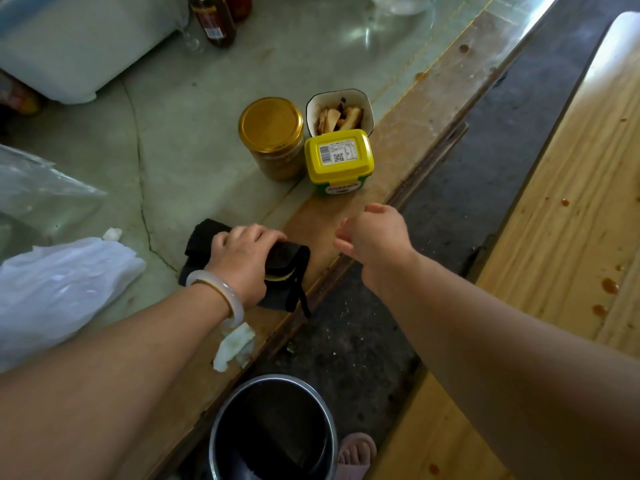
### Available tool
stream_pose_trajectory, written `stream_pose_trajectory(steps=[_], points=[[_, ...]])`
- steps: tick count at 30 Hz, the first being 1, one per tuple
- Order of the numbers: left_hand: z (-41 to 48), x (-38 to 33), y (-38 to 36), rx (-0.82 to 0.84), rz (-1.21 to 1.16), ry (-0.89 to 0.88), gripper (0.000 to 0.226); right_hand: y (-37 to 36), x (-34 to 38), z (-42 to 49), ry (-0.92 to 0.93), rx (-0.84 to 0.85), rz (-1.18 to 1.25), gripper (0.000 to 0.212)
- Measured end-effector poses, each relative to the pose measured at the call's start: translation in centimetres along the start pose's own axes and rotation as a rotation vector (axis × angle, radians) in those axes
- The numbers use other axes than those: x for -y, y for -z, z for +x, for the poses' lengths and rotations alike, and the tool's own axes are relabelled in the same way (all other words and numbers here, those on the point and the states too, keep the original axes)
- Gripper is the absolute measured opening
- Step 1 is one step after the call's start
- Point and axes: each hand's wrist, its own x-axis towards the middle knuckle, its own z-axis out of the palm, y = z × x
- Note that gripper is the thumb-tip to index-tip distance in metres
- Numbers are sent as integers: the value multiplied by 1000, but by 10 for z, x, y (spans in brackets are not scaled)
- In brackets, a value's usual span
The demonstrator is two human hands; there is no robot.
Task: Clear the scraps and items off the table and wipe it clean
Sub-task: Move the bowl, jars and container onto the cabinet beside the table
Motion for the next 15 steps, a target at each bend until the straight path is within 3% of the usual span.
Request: stream_pose_trajectory(steps=[3, 10, 13, 15], points=[[-3, -2, -7, -50, 121, -21, 71, 1, -12, 0, -21, 16, -52, 51], [-9, -10, -2, -248, 134, 59, 25, 13, -20, -25, -93, 117, -206, 53], [-19, -18, 4, -355, 87, 49, 29, 24, -22, -41, -52, 200, -262, 58], [-28, -28, 12, -446, -68, 10, 28, 31, -25, -52, 7, 271, -314, 69]])
